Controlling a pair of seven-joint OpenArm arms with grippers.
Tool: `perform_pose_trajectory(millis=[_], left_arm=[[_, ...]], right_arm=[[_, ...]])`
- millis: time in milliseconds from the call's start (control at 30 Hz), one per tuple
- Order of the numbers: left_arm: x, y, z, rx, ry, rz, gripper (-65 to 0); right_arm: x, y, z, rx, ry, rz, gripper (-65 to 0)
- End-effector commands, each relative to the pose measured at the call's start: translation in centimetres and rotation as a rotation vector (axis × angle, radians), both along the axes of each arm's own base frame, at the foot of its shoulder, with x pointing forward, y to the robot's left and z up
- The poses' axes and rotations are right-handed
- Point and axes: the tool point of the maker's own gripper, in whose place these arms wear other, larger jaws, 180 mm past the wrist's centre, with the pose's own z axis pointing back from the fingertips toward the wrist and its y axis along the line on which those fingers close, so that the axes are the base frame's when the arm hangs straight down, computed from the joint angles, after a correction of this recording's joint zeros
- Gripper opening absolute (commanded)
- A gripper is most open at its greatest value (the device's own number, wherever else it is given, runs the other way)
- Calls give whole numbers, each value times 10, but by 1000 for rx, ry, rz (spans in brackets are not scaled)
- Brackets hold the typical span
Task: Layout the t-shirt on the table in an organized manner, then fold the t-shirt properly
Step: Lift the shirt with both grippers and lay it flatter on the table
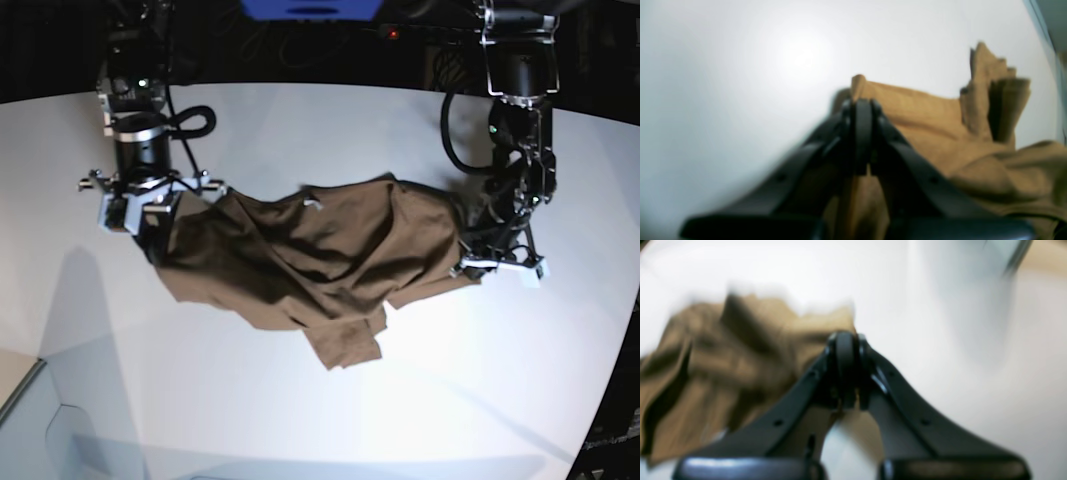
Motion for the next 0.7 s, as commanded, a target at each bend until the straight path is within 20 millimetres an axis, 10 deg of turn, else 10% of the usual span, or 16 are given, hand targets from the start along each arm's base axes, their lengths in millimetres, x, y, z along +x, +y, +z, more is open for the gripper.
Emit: perform_pose_trajectory(millis=[0,267,467,667], left_arm=[[21,5,38,14,-115,5,-650],[56,15,184,76,-480,19,-648],[81,33,255,116,-628,43,-648],[84,85,325,113,-778,181,-648]], right_arm=[[7,1,26,-10,-87,11,-650],[45,-3,85,-30,-268,10,-650],[97,8,149,-17,-371,35,-650],[152,67,208,-41,-379,229,-650]])
